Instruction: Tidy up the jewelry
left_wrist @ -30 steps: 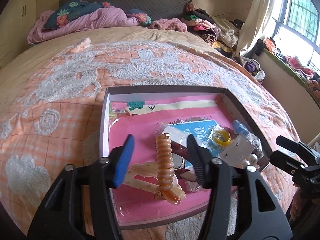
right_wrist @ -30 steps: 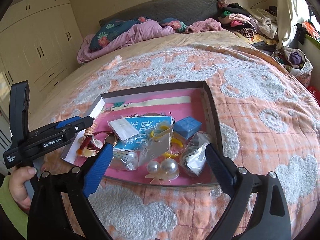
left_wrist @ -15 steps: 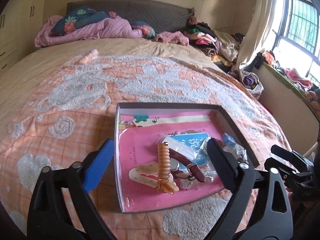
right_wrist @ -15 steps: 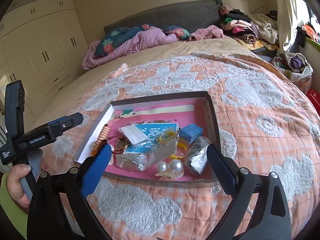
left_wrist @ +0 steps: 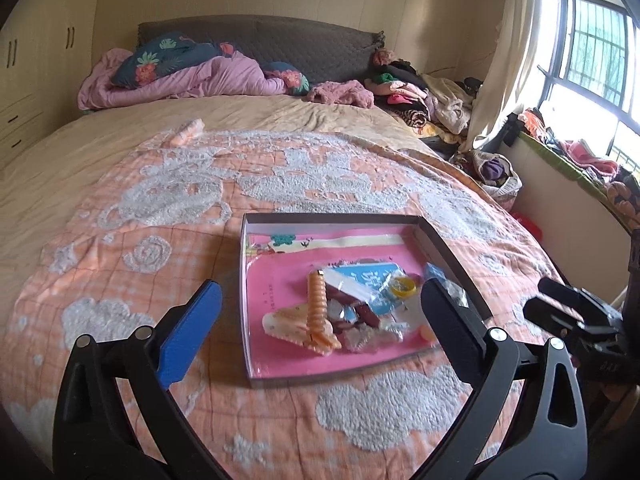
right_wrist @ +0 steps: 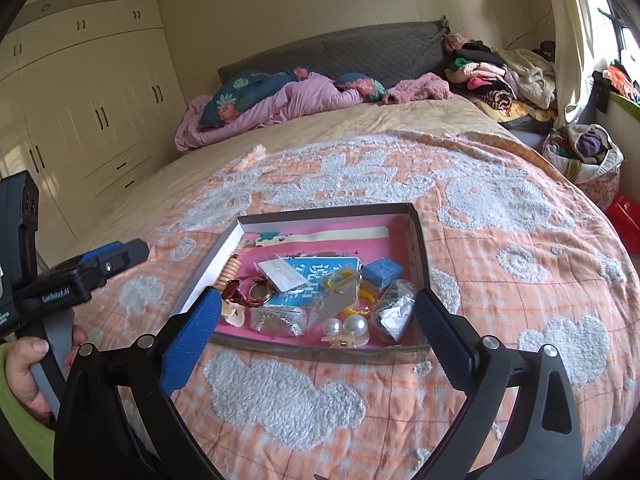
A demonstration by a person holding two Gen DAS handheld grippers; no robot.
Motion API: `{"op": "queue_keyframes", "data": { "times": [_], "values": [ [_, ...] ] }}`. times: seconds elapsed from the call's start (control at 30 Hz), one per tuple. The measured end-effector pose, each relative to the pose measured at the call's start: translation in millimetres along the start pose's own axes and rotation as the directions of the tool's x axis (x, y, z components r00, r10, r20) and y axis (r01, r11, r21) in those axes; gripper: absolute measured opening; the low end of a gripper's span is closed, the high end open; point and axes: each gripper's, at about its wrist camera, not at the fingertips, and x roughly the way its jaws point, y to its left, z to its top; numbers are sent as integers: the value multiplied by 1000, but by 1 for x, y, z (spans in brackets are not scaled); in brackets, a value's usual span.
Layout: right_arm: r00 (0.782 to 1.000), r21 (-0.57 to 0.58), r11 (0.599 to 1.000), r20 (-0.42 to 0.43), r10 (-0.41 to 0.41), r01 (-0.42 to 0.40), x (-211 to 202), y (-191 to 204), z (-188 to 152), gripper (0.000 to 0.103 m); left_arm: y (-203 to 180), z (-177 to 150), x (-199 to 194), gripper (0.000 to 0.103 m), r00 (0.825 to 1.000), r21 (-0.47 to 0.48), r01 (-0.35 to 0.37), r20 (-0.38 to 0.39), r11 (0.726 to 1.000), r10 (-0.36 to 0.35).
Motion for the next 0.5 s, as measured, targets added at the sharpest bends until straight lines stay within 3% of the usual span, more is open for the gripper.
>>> {"op": "queue_keyframes", "data": {
  "times": [0.23,0.5],
  "values": [
    [1000,2,1000,29,12,-12,-19,3,-11,97,-8,-21,-14,93,1000,18,-20,-8,1000,20],
    [1000,-9,1000,-3,9,-9,-24,7,-37,97,-17,-52,-22,93,999,32,-29,-26,999,30]
  ]
}}
